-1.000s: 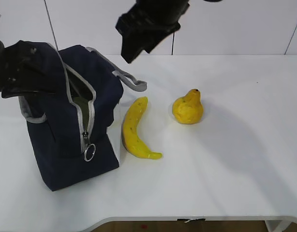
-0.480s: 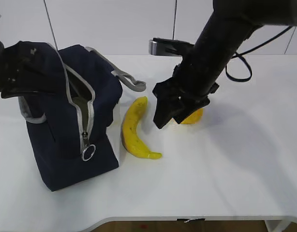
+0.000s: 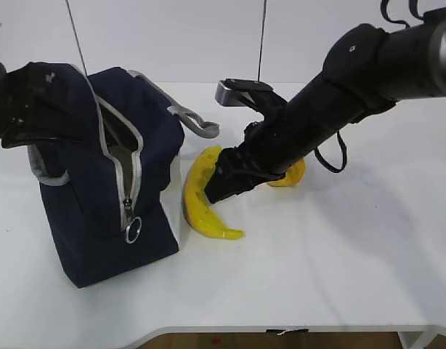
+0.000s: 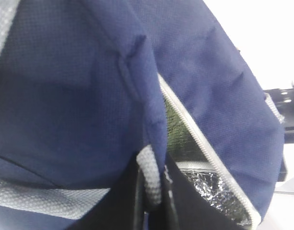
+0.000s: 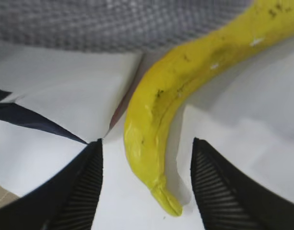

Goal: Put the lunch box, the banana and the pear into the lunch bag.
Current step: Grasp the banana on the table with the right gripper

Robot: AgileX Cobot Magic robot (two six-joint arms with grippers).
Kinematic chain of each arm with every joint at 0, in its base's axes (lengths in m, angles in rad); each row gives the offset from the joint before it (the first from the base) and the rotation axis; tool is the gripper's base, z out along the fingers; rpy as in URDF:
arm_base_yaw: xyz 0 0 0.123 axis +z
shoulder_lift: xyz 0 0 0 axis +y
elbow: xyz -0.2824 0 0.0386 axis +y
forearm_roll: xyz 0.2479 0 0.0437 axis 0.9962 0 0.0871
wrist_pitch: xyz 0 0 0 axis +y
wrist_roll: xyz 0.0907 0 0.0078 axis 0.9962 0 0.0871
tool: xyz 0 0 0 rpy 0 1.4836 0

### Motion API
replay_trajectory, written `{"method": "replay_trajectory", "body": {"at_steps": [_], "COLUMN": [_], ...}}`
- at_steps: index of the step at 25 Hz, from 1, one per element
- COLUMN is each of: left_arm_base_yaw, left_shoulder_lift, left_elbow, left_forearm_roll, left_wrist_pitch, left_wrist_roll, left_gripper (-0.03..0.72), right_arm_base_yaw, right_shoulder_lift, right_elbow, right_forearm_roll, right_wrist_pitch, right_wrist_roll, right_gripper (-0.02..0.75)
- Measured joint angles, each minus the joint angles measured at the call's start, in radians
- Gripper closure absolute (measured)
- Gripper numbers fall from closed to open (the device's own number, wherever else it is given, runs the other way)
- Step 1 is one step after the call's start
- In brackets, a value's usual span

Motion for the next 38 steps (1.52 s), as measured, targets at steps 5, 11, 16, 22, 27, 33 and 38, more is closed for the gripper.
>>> {"method": "replay_trajectory", "body": {"at_steps": [5, 11, 16, 22, 27, 33, 38], "left_arm_base_yaw": [0.000, 0.000, 0.000, 0.000, 0.000, 0.000, 0.000], "left_shoulder_lift": [0.000, 0.000, 0.000, 0.000, 0.000, 0.000, 0.000], "left_elbow": [0.000, 0.000, 0.000, 0.000, 0.000, 0.000, 0.000], "left_forearm_roll": [0.000, 0.000, 0.000, 0.001, 0.001, 0.001, 0.001], "left_wrist_pitch": [0.000, 0.000, 0.000, 0.000, 0.000, 0.000, 0.000], "left_wrist_roll": [0.000, 0.000, 0.000, 0.000, 0.000, 0.000, 0.002], "left_gripper": [0.669, 0.669, 0.669, 0.669, 0.669, 0.669, 0.669], "right_arm_base_yaw": [0.000, 0.000, 0.000, 0.000, 0.004, 0.008, 0.008], "right_shoulder_lift": [0.005, 0.059, 0.084, 0.119, 0.134, 0.134, 0.152], "right_elbow": [0.026, 0.026, 0.026, 0.026, 0.026, 0.026, 0.026], "right_forearm_roll": [0.089, 0.180, 0.212, 0.279, 0.318, 0.328, 0.329], "right_wrist_pitch": [-0.058, -0.064, -0.064, -0.052, -0.048, -0.065, -0.067], "right_wrist_roll": [-0.178, -0.313, -0.348, -0.391, -0.450, -0.496, -0.511], "right_gripper": [0.274, 0.274, 0.274, 0.274, 0.274, 0.273, 0.273]}}
